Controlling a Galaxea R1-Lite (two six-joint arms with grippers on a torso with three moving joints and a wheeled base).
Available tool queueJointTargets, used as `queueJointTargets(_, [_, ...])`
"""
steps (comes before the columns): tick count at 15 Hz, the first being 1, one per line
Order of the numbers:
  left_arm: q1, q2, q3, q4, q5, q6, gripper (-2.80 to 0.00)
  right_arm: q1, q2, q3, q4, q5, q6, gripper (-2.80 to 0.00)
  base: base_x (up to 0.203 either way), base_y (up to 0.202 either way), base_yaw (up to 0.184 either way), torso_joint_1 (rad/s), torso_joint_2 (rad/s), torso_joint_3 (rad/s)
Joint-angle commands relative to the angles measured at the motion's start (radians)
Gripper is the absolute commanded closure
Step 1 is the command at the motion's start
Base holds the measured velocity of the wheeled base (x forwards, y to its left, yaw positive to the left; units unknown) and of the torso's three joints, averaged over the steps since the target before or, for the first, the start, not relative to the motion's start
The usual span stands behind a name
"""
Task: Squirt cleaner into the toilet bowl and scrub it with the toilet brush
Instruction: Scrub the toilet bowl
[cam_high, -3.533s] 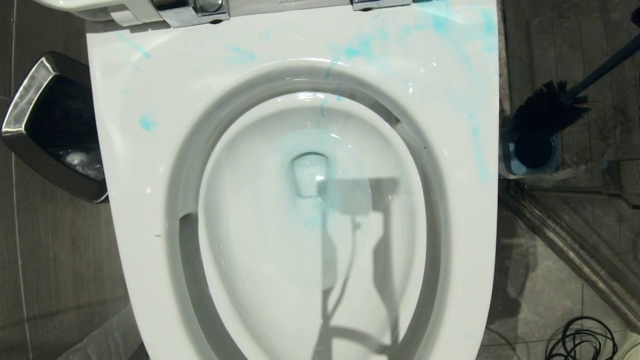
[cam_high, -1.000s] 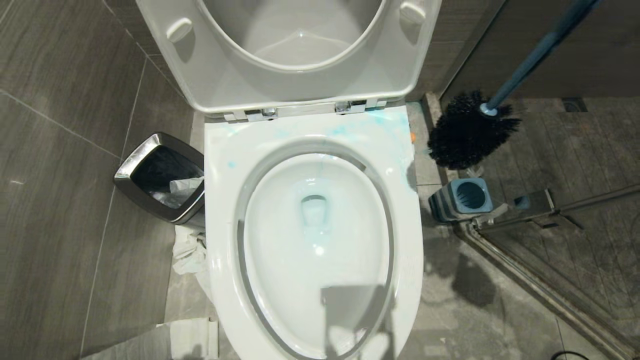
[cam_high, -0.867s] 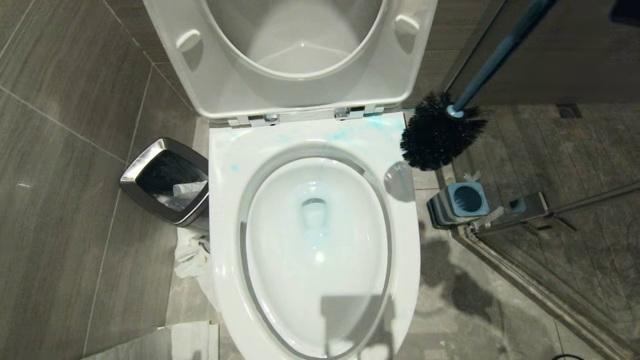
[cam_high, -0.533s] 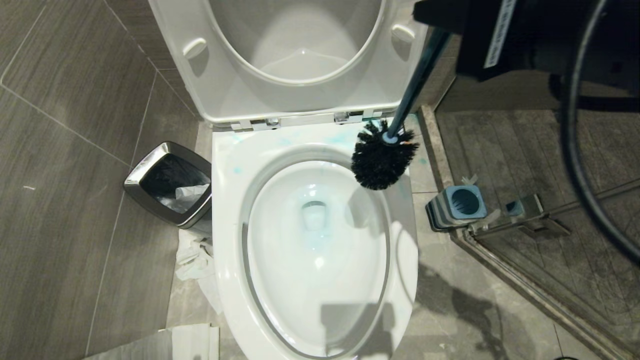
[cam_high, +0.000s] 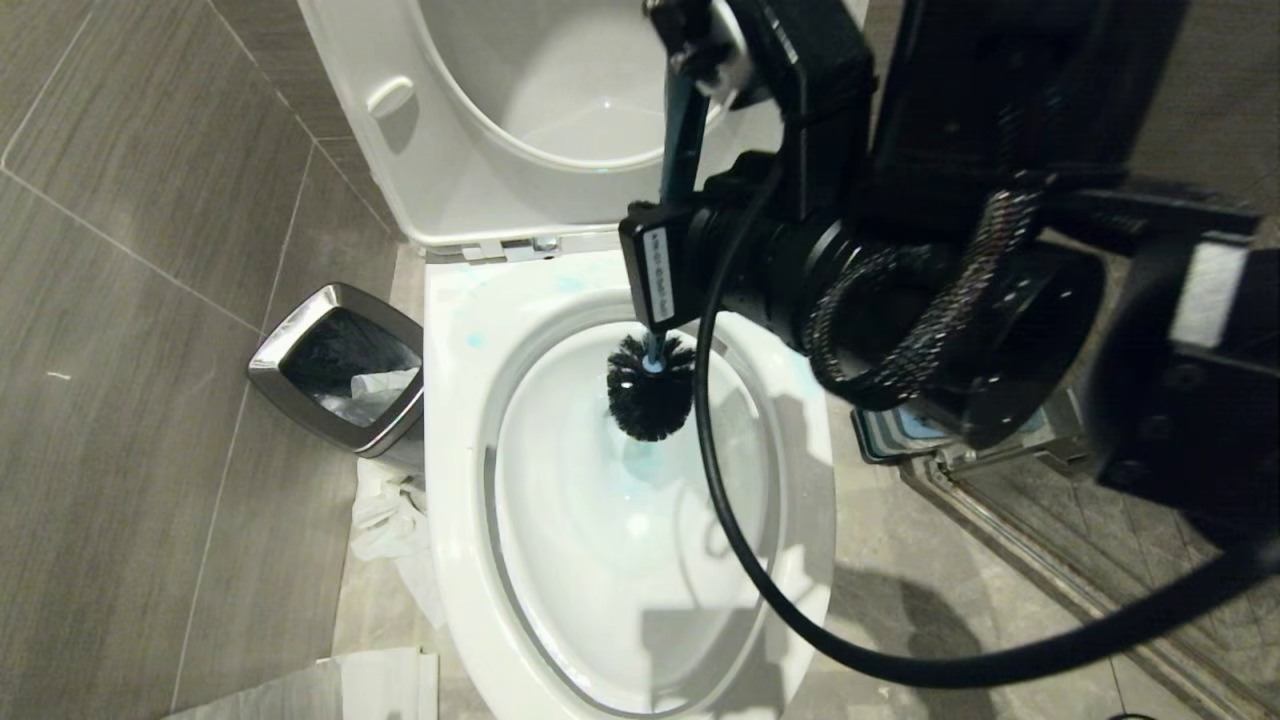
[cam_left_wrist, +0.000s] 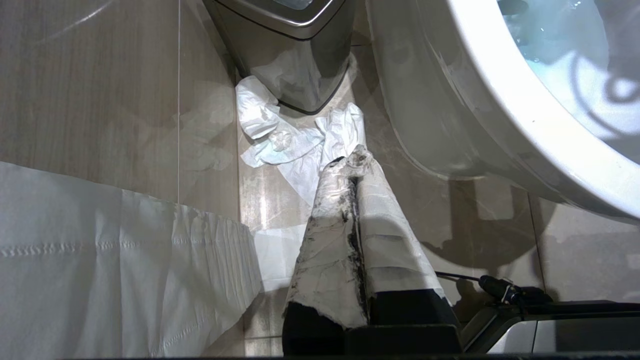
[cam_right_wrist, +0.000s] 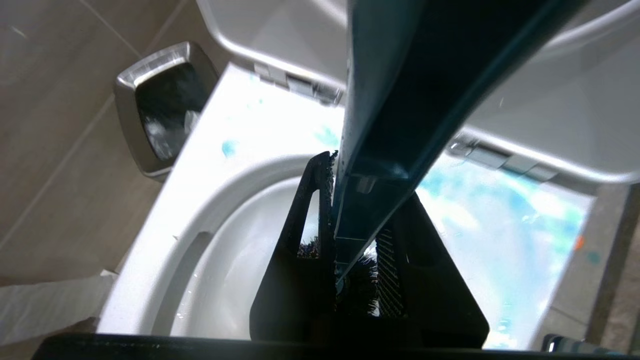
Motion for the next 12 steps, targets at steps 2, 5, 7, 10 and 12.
queueJointTargets(2, [0.001, 0.002, 0.000, 0.000, 0.000, 0.003, 0.00, -0.077, 0.182, 0.005, -0.047, 0.026, 0.027, 0.00, 0.000, 0.000, 0.000, 0.000, 0.00, 0.000])
queueJointTargets(5, [0.001, 0.002, 0.000, 0.000, 0.000, 0.003, 0.00, -0.145, 0.293, -0.007, -0.123, 0.046, 0.033, 0.00, 0.000, 0.000, 0.000, 0.000, 0.00, 0.000])
queueJointTargets(7, [0.001, 0.002, 0.002, 0.000, -0.002, 0.006, 0.00, -0.177, 0.349, -0.069, -0.157, 0.056, 0.027, 0.00, 0.000, 0.000, 0.000, 0.000, 0.00, 0.000])
queueJointTargets(10, [0.001, 0.002, 0.002, 0.000, -0.002, 0.006, 0.00, -0.188, 0.436, -0.178, -0.165, 0.058, 0.026, 0.00, 0.000, 0.000, 0.000, 0.000, 0.00, 0.000])
queueJointTargets(12, [0.001, 0.002, 0.002, 0.000, -0.002, 0.007, 0.00, -0.188, 0.488, -0.226, -0.165, 0.055, 0.025, 0.00, 0.000, 0.000, 0.000, 0.000, 0.00, 0.000])
